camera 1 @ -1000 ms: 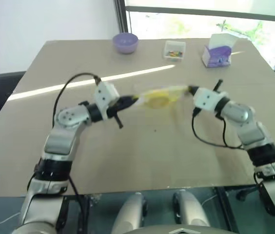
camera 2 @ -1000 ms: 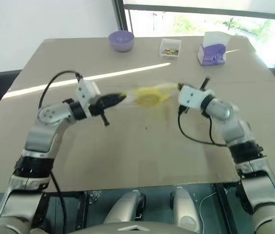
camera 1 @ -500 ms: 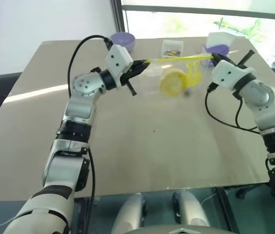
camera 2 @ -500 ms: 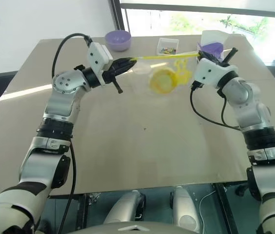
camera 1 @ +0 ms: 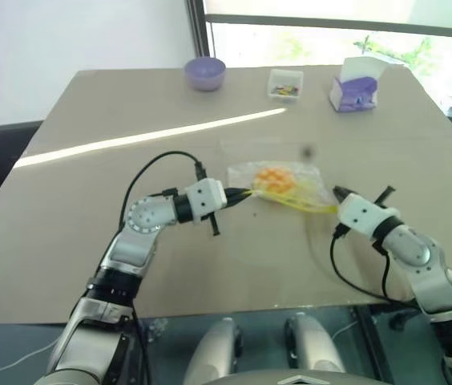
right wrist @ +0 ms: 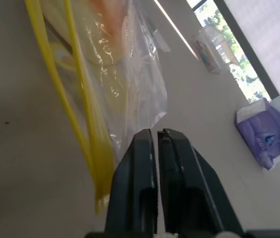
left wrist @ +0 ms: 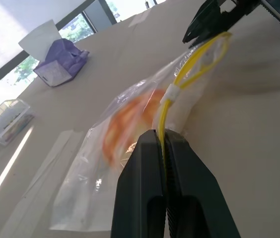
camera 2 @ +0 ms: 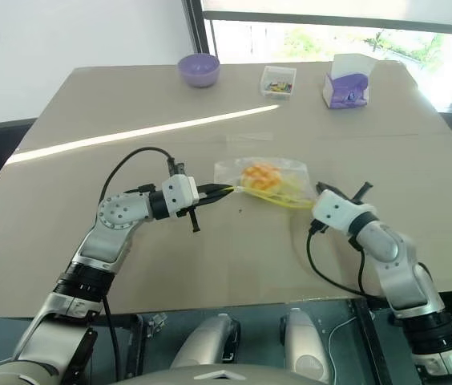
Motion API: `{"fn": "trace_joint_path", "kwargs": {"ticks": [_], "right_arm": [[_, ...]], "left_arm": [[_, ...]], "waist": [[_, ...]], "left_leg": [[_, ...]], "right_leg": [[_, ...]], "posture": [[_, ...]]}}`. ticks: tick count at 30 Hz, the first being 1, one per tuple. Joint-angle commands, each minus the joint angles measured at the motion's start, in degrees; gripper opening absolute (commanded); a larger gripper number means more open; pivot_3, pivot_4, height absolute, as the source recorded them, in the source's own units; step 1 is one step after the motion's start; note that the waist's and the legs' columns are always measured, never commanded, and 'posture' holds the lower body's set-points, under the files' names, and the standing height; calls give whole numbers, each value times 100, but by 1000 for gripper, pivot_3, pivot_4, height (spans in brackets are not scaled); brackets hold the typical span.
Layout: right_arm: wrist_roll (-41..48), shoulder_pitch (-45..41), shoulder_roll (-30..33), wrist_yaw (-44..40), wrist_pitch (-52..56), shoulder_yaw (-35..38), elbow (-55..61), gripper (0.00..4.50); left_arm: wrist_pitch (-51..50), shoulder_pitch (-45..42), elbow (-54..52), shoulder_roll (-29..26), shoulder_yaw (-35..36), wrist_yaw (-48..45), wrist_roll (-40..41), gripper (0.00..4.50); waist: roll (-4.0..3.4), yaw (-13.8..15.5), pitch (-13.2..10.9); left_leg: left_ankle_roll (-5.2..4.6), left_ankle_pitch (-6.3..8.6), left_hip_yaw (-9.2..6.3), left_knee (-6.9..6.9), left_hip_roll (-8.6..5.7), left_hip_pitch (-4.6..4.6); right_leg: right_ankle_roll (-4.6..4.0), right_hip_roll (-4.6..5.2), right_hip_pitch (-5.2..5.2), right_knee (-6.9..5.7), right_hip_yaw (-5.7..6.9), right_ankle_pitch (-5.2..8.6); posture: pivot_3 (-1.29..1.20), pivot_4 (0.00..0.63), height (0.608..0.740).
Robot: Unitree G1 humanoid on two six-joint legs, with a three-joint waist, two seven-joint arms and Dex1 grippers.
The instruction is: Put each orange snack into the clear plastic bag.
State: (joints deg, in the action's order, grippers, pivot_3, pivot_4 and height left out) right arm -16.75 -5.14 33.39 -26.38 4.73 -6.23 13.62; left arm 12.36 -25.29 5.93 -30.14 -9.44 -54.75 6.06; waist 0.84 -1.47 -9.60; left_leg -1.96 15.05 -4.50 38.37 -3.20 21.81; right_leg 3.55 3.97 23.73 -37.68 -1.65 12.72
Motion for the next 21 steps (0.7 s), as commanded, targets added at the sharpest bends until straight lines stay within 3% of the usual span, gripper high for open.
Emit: {"fn": "trace_joint_path", "kwargs": {"ticks": [1,2,7,16,19,21], "right_arm": [[668,228,217,-541,489,544,797,1826],[998,327,320,-813,655,689,1125,2195],[2205,-245,557,-1544,1844,813,2415,2195],[1074,-1958,-194,-1353,1538,-1391,1277,2195],[894,-2193,-351,-1383,1333,-1598,972,982],[879,-2275,-438,-1399,1201,-1644,825,982]], "left_arm": [[-205,60,-339,-88,132,4,152,0],[-246,59,-369,-103,139,-2,163,0],[-380,-2,-421,-163,123,-28,168,0],[-495,-82,-549,-197,28,-72,90,0],[-574,-50,-684,-215,27,-51,87,0],[-621,-25,-766,-240,33,-37,70,0]], "waist": [[0,24,0],[-1,39,-1],[-3,30,-2],[0,76,-3],[0,80,-4],[0,80,-4]], "left_leg": [[0,0,-1,1,0,1],[0,0,-2,1,0,1],[0,0,-9,-1,7,2],[2,0,-26,-1,2,17],[7,-3,-26,-1,-2,22],[11,-6,-29,-2,-2,25]], "right_leg": [[0,0,-2,4,1,0],[1,0,-1,5,2,0],[0,-1,0,3,7,0],[-1,2,2,17,29,0],[-1,6,4,26,27,0],[-1,5,4,34,31,0]], "posture": [[0,150,740],[0,150,740],[0,150,740],[0,150,740],[0,150,740],[0,150,740]]}}
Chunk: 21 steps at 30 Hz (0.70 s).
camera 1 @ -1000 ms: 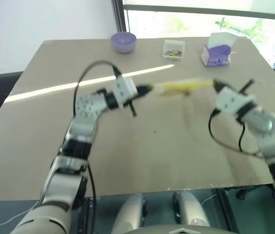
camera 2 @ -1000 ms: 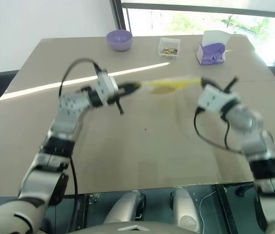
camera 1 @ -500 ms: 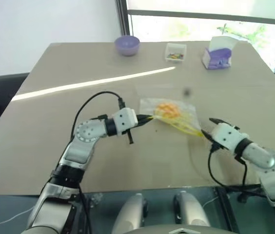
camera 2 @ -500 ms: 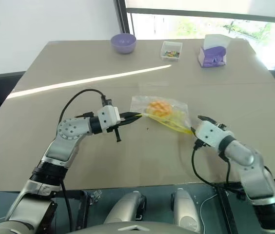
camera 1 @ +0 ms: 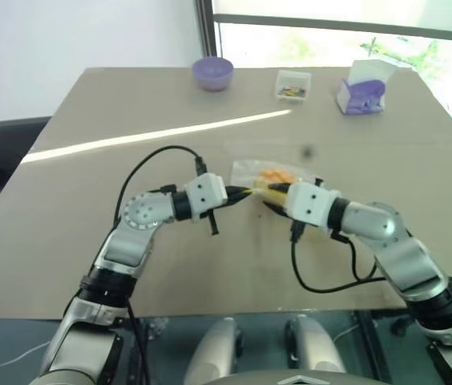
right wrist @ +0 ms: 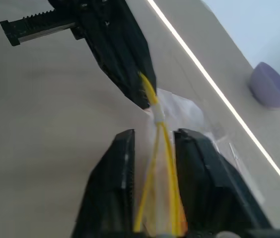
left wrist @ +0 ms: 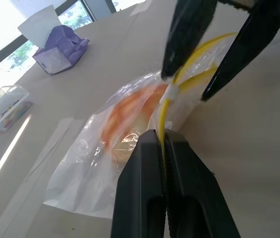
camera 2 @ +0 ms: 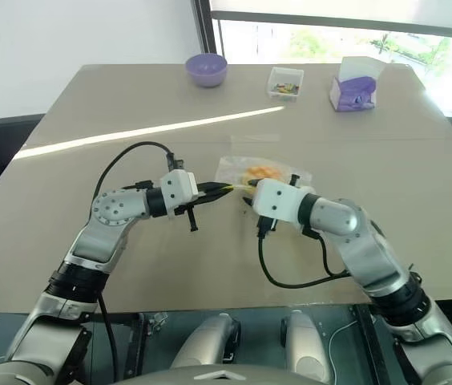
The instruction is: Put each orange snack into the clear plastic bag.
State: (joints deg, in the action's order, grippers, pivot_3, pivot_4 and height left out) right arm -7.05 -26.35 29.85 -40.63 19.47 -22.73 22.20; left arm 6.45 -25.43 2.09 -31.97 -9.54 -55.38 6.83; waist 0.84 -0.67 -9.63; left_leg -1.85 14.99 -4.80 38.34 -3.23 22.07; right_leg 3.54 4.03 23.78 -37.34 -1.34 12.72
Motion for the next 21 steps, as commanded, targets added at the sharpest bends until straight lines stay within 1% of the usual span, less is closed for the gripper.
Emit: {"fn": "trace_joint_path", "kwargs": {"ticks": [1,7,16,17,18,20,21], "right_arm": [[-95,-185,-112,7,-331,-9,-92,982],[-167,-308,-279,-46,-492,-32,-315,982],[-263,-367,-327,-38,-518,57,-346,982],[-266,-360,-322,-41,-516,69,-332,561],[-268,-354,-319,-44,-515,77,-322,441],[-280,-347,-311,-45,-508,92,-303,54],[-291,-344,-304,-46,-507,98,-300,54]], "left_arm": [[-46,-3,-408,-66,47,36,-16,0],[-141,35,-530,-87,61,112,-65,0],[-190,10,-554,-89,81,113,-67,0],[-190,8,-555,-86,77,112,-68,0],[-190,8,-556,-84,74,111,-69,0],[-184,-1,-546,-83,71,105,-68,0],[-178,-7,-538,-82,68,102,-70,0]], "waist": [[0,-3,0],[0,-11,0],[-1,-10,0],[-1,-10,0],[-1,-10,0],[-1,-10,-1],[-1,-11,-1]], "left_leg": [[2,-1,-2,-2,0,1],[-3,3,-3,-8,2,0],[-4,4,-4,-8,1,0],[-5,4,-4,-8,1,0],[-4,4,-4,-8,1,0],[-4,4,-4,-8,2,0],[-4,4,-4,-8,1,0]], "right_leg": [[0,0,0,4,2,0],[0,-1,0,9,3,0],[0,-2,0,9,4,0],[0,-1,0,9,4,0],[0,-2,0,9,4,0],[0,-2,0,9,4,0],[0,-2,0,9,4,0]], "posture": [[0,150,740],[0,150,740],[0,150,740],[0,150,740],[0,150,740],[0,150,740],[0,150,740]]}}
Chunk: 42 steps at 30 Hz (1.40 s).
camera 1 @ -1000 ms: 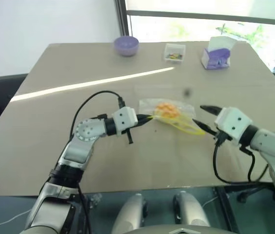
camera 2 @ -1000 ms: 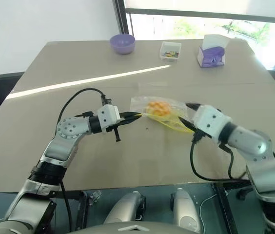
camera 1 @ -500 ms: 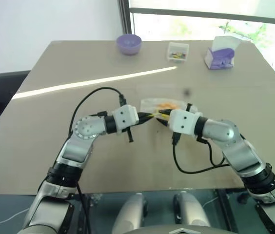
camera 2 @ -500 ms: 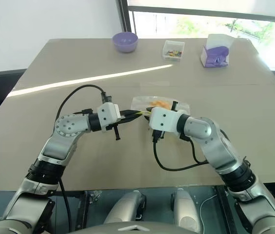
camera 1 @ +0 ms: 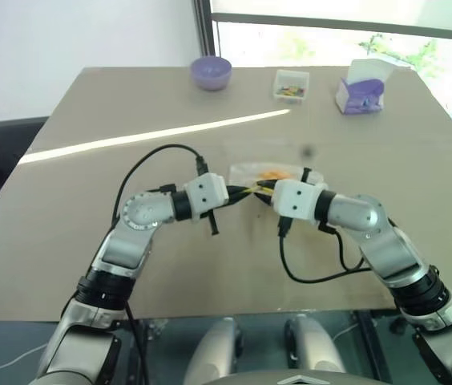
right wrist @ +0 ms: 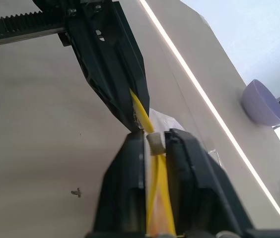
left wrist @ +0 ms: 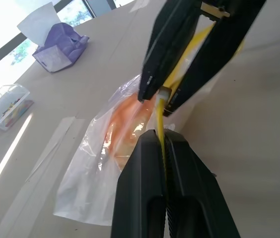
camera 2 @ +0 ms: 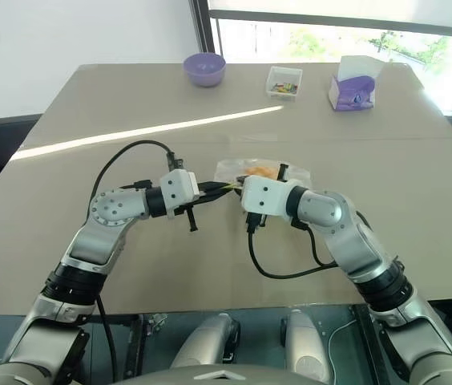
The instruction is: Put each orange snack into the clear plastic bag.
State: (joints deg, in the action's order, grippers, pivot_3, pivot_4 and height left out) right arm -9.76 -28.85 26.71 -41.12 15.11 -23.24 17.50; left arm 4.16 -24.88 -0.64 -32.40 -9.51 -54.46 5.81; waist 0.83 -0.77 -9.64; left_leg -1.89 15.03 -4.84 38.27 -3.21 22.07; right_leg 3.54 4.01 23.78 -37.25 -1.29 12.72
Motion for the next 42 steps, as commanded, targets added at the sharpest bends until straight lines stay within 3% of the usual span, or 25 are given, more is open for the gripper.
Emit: {"fn": "trace_joint_path", "kwargs": {"ticks": [1,30,42], "right_arm": [[-41,-96,22,2,-72,149,175,54],[-329,-47,614,-34,-198,330,-75,54],[-479,591,1539,65,-406,847,-397,54]], "left_arm": [[55,-66,-259,-37,63,7,32,0],[236,4,95,-199,268,55,73,0],[371,93,449,-390,442,91,161,0]], "waist": [[0,0,0],[-1,0,-1],[-2,9,-1]], "left_leg": [[0,0,0,0,0,0],[-1,1,0,-2,1,1],[-3,2,-4,-4,1,7]], "right_leg": [[0,0,0,0,0,0],[0,0,0,6,1,0],[0,1,-1,16,6,0]], "posture": [[0,150,740],[0,150,740],[0,150,740]]}}
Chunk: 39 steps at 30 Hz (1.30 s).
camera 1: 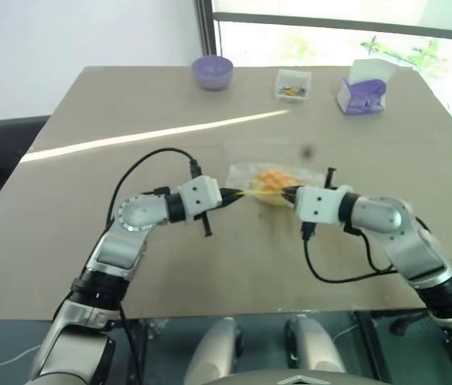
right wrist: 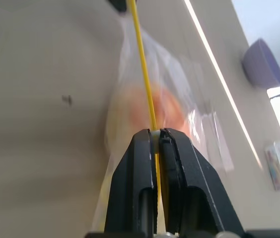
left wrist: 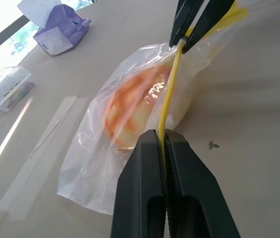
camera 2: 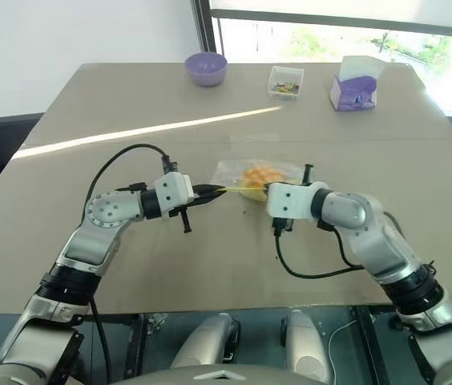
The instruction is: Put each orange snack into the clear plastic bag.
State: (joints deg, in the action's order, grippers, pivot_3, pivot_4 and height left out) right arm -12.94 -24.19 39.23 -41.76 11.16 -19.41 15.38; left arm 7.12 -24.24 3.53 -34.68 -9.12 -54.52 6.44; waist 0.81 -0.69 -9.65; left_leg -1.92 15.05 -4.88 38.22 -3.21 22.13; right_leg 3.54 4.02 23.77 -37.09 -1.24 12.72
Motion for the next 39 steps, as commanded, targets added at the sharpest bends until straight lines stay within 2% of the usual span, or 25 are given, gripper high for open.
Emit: {"fn": "trace_joint_path", "kwargs": {"ticks": [1,3,5,7,8,10,17,32,36,38,39], "right_arm": [[-163,165,330,138,-38,501,-208,54],[694,2171,1225,-371,-2254,2727,-1203,54],[116,2044,846,-16,-1174,1902,37,54],[-406,1573,395,180,-367,1168,698,54],[-486,1538,331,148,-347,1181,659,54],[-602,1465,269,121,-235,1184,588,54],[-433,1261,99,80,-76,1069,586,54],[-301,1111,44,78,-42,1099,444,54],[-788,807,18,903,214,1416,-303,54],[-1037,563,163,1542,398,1717,-1116,54],[-1055,467,195,1810,499,1905,-1462,375]], "left_arm": [[77,33,32,-170,408,98,102,0],[71,40,26,-175,411,102,110,0],[72,43,30,-181,405,109,116,0],[71,56,23,-183,416,112,126,0],[74,60,27,-182,423,108,128,0],[76,55,43,-165,443,94,118,0],[49,29,21,-115,441,97,123,0],[4,28,-11,-82,439,140,129,0],[-28,13,-13,-68,444,161,134,0],[-68,-16,-15,-41,448,183,145,0],[-85,-23,-21,-30,450,191,152,0]], "waist": [[0,0,0],[-2,65,0],[-5,229,0],[17,33,-12],[14,-88,-14],[-2,-118,-18],[-1,5,-20],[-1,2,-20],[-1,4,-20],[-2,10,-20],[-2,17,-20]], "left_leg": [[0,0,0,0,1,0],[0,0,0,-1,1,1],[-5,4,-24,-3,-3,16],[4,-1,-8,0,-4,32],[6,-1,10,6,12,35],[-9,7,19,6,21,28],[-10,8,9,7,17,4],[-9,7,9,4,15,6],[-9,7,9,5,15,5],[-8,7,10,4,7,5],[-4,4,8,5,6,5]], "right_leg": [[0,0,0,1,1,0],[0,0,0,2,0,0],[1,5,-9,30,28,1],[4,7,6,32,15,2],[-2,-6,22,27,-8,-4],[-5,-10,28,15,-18,-7],[-6,-12,-3,17,-4,-6],[-6,-10,-2,19,-4,-6],[-6,-10,-2,19,-4,-7],[-6,-4,-2,19,-5,-7],[-6,-4,-2,18,-3,-7]], "posture": [[0,150,740],[0,150,740],[0,150,740],[0,150,740],[0,150,740],[0,150,740],[0,150,740],[0,150,740],[0,150,740],[0,150,740],[0,150,740]]}}
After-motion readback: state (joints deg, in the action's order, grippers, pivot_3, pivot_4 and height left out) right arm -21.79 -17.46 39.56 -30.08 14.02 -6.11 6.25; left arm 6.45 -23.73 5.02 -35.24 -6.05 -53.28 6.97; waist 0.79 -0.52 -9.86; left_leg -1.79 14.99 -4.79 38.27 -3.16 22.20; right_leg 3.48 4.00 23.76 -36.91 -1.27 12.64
